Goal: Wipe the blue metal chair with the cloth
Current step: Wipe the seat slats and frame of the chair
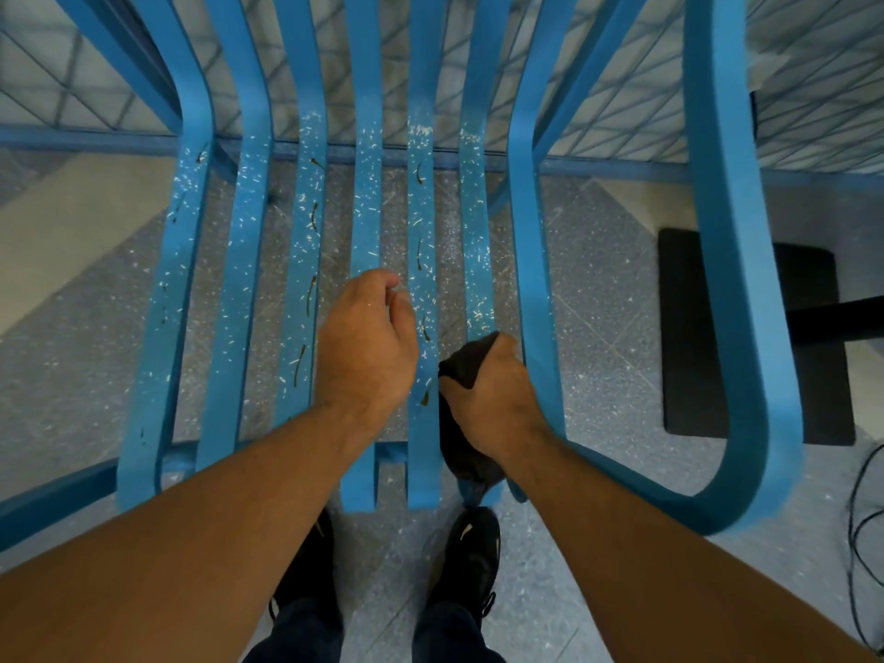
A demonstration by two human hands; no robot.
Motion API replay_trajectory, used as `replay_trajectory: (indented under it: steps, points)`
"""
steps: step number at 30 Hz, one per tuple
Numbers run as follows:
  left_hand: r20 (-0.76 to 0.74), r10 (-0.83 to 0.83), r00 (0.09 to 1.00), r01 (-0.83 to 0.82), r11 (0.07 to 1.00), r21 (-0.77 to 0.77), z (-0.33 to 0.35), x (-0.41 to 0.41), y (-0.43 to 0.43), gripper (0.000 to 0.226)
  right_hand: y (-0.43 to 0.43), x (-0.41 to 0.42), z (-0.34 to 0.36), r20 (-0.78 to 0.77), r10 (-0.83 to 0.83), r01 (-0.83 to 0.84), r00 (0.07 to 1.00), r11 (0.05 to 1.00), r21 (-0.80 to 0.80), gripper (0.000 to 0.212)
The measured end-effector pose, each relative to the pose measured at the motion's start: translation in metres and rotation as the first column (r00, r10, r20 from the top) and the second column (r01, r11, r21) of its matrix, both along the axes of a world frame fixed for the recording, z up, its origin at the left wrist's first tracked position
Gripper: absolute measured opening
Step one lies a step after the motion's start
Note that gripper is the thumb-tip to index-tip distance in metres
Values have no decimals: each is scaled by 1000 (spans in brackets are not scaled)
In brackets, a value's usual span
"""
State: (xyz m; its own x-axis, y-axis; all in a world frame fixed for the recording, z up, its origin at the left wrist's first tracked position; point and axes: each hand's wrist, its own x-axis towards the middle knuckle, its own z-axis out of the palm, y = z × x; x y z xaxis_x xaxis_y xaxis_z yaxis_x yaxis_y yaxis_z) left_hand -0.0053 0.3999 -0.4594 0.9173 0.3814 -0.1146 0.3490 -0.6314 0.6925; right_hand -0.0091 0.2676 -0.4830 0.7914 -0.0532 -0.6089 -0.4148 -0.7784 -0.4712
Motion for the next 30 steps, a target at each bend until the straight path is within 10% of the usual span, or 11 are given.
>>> replay_trajectory:
  steps: [5, 11, 17, 30]
  points:
    - [-23, 15, 1000, -15, 999, -37, 1, 0, -2, 24, 10, -19, -2, 190, -49, 71, 981, 992, -108, 63]
    - [-35, 16, 999, -17, 1000, -23, 2, 3, -1, 26, 1, -26, 1, -65, 98, -108, 993, 977, -182, 109]
    - [-68, -15, 998, 13, 999, -39, -3, 10, 7, 26, 14, -12, -4, 73, -199, 206, 977, 972, -109, 56]
    - [-99, -87, 991, 104, 979, 178, -2, 37, 28, 37, 13, -20, -11, 286, -73, 85, 955, 996, -27, 58]
